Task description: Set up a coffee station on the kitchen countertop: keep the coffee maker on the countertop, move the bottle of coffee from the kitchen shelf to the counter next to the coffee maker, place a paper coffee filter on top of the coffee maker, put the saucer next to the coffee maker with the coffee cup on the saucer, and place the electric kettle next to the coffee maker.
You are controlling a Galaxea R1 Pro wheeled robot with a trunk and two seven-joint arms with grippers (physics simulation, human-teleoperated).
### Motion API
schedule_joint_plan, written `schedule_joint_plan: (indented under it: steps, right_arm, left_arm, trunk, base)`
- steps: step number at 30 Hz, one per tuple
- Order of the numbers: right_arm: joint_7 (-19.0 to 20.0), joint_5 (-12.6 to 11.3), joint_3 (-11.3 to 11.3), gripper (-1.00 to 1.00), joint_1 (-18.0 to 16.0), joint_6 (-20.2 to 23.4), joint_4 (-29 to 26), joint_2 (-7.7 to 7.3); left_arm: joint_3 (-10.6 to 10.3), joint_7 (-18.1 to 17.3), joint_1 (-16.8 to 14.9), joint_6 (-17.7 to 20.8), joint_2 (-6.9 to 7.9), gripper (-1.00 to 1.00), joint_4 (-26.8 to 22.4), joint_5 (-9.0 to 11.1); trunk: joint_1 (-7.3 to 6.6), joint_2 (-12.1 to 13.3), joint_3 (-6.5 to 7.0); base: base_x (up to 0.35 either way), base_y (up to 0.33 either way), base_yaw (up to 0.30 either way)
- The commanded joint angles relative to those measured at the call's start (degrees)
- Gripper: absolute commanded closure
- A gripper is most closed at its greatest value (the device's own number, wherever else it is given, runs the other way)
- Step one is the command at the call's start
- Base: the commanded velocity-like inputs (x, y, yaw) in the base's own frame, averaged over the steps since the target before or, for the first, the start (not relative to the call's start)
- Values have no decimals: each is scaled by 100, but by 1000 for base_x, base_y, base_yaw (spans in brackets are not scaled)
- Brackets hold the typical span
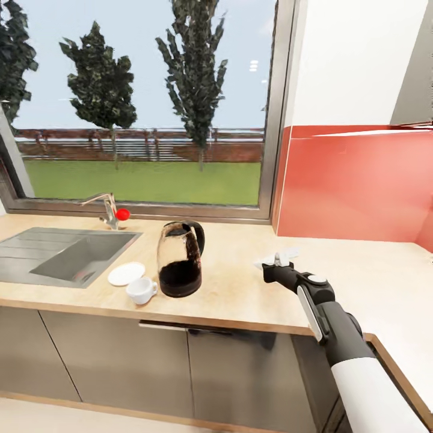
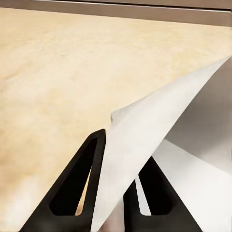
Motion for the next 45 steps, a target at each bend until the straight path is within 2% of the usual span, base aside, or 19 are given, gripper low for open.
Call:
schedule_joint_plan:
  steps: [1,10,17,26,37,45]
  right_arm:
    - [3,-19,5,100,-3,34,-7,-4]
    - [-2,-19,5,100,6,28,-8,-4]
    - [-2,-19,5,100,6,27,-7,-4]
    - [-2,-19,5,100,6,26,-7,-4]
    - [-2,-19,9,100,8,27,-7,-2]
    - [-4,-19,7,100,11,26,-7,4]
  left_arm:
    - [12,-2,1,-10,-3,-100,-6,-32]
    - [12,-2,1,-10,-3,-100,-6,-32]
    - [12,-2,1,-10,-3,-100,-6,-32]
    - [12,-2,1,-10,-3,-100,-6,-32]
    - [19,-2,1,-10,-3,-100,-6,-32]
    - [20,-10,1,-10,-3,-100,-6,-32]
  trunk:
    - [-3,-4,-5]
    - [-3,-4,-5]
    - [-3,-4,-5]
    - [-3,-4,-5]
    - [-3,-4,-5]
    - [-3,-4,-5]
  base:
    - [-311,0,86]
    - [-174,-21,227]
    - [-272,-85,82]
    - [-71,-20,227]
    - [-145,78,145]
    - [-4,269,47]
